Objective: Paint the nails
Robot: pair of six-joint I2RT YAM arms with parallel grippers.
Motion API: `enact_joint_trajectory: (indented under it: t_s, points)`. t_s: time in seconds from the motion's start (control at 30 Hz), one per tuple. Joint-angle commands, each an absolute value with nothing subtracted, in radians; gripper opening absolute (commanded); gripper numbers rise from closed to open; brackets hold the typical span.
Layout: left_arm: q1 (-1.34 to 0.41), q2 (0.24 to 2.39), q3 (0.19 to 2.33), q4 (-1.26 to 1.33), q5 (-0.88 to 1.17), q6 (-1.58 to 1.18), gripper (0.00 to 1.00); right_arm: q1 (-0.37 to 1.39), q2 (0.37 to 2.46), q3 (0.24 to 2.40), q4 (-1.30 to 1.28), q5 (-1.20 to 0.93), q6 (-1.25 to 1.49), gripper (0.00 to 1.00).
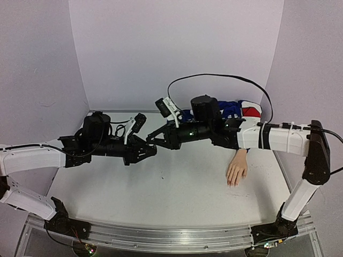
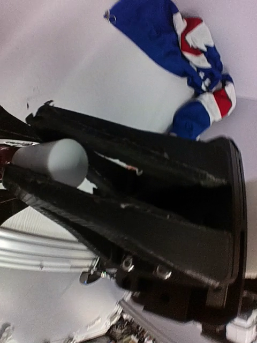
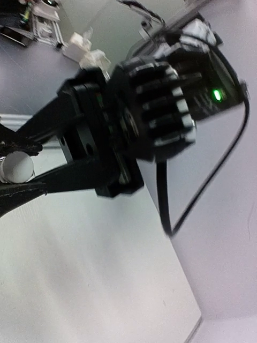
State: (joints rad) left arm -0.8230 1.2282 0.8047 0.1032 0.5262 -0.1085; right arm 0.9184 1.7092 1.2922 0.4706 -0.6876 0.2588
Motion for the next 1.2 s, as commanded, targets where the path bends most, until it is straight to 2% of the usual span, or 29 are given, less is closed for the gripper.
enact_joint_trajectory:
  t_s: [0.0,0.1,0.2,0.23,0.27,0.3,0.47,0.53,0.8,1.17]
  points:
    - [-0.795,1.203,0.806,0.132,-0.090,-0.077,0.00,1.017,1.675,1.297,0.412,-0.239,0.368,0.00]
    - [-0.795,1.226,0.820,0.129,-0.139,-0.082,0.00,1.083,1.703,1.326,0.394,-0.024,0.396,0.00]
    - [-0.796,1.237,0.815,0.124,-0.125,-0.097,0.00,1.094,1.721,1.339,0.397,0.059,0.427,0.00]
    - [-0.795,1.233,0.808,0.121,-0.114,-0.104,0.05,1.093,1.726,1.347,0.397,0.078,0.426,0.00]
    - [-0.795,1.226,0.800,0.118,-0.098,-0.109,0.16,1.093,1.729,1.354,0.397,0.089,0.419,0.00]
    - [-0.795,1.220,0.790,0.117,-0.082,-0.111,0.35,1.091,1.731,1.360,0.397,0.101,0.410,0.00]
    - [-0.794,1.146,0.734,0.107,0.012,-0.127,0.88,1.053,1.748,1.356,0.436,0.132,0.363,0.00]
    - [-0.795,1.098,0.708,0.101,0.054,-0.133,0.98,1.023,1.758,1.332,0.471,0.128,0.360,0.00]
    - [-0.795,0.878,0.650,0.014,0.011,-0.171,1.00,0.985,1.891,1.270,0.634,0.142,0.246,0.00]
    - [-0.795,0.828,0.703,-0.096,-0.076,-0.169,0.99,0.985,2.078,1.258,0.741,0.179,0.193,0.00]
